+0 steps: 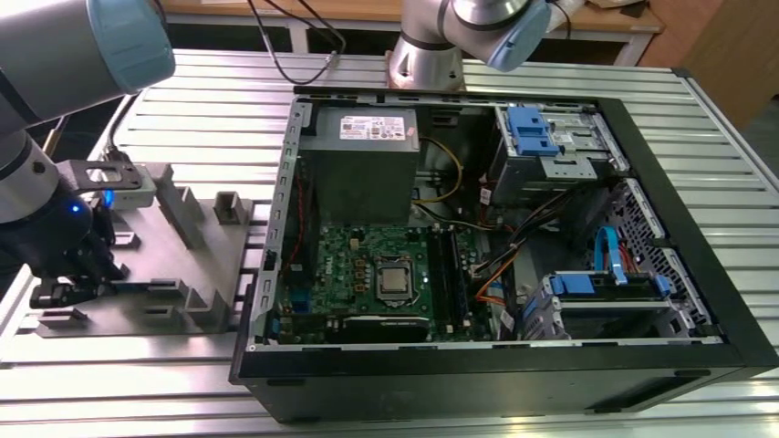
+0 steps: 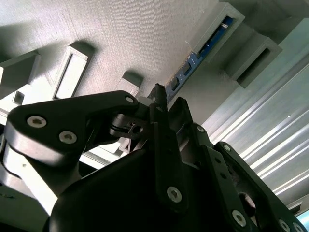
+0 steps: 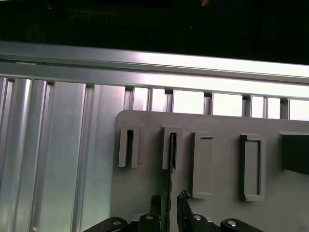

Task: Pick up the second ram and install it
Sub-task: 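Pick up the second ram and move it above second insertion slot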

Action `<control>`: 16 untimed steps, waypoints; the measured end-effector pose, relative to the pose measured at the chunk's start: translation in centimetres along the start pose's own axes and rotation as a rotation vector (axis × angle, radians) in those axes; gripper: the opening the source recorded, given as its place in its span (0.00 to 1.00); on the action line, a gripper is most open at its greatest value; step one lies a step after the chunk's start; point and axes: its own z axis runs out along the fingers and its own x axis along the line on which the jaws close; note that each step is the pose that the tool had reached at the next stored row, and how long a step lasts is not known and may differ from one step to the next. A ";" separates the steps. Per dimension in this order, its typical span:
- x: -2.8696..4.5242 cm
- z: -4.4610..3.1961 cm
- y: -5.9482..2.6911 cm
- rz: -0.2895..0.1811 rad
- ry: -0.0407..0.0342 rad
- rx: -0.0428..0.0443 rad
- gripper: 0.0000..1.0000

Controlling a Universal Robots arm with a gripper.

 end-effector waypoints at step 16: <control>0.00 -0.01 0.00 0.000 -0.0010 -0.0001 0.08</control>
